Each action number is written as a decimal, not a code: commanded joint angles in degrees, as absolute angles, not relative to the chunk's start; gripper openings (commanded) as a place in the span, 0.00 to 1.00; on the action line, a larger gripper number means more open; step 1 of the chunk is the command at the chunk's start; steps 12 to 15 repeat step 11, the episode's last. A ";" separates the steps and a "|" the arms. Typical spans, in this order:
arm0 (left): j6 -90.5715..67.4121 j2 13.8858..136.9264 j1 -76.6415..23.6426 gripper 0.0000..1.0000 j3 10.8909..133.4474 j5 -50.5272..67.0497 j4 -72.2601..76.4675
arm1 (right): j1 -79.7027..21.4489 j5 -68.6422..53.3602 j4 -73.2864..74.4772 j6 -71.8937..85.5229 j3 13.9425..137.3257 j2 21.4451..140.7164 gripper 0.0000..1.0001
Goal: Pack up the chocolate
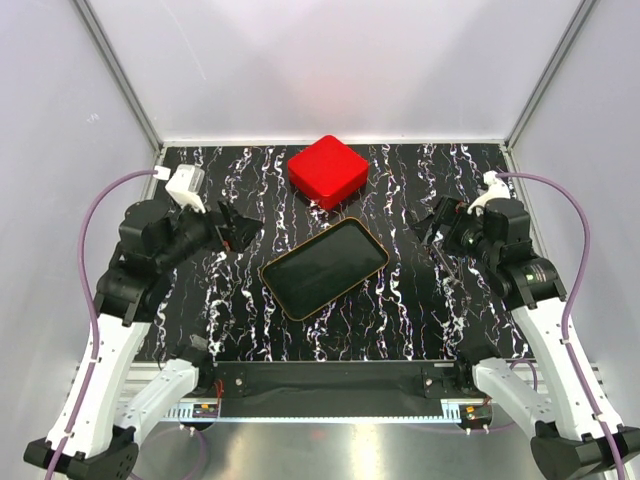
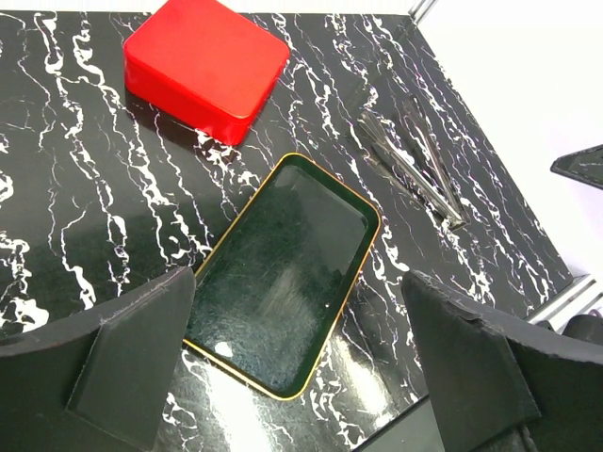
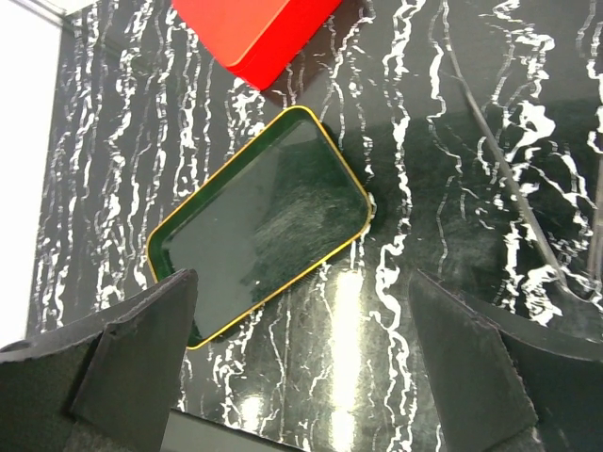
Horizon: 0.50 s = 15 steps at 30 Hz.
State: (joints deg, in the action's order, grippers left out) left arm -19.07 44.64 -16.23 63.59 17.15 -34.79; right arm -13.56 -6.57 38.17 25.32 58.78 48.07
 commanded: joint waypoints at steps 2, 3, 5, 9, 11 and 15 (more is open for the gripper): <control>-17.58 42.81 -16.44 0.99 64.95 15.30 -34.80 | -13.54 -3.43 38.58 23.12 59.41 46.32 1.00; -17.58 42.63 -16.44 0.99 64.86 15.29 -34.80 | -13.54 -3.43 38.50 23.12 59.59 46.14 1.00; -17.58 42.37 -16.44 0.99 64.78 15.21 -34.63 | -13.53 -3.16 38.58 22.85 59.85 46.06 1.00; -17.58 42.36 -16.44 0.99 64.95 14.85 -34.80 | -13.54 -2.99 38.76 22.68 60.55 46.06 1.00; -17.58 42.10 -16.44 0.99 65.04 14.77 -34.81 | -13.54 -3.16 38.85 22.24 60.99 46.06 1.00; -17.58 42.10 -16.44 0.99 65.04 14.77 -34.81 | -13.54 -3.16 38.85 22.24 60.99 46.06 1.00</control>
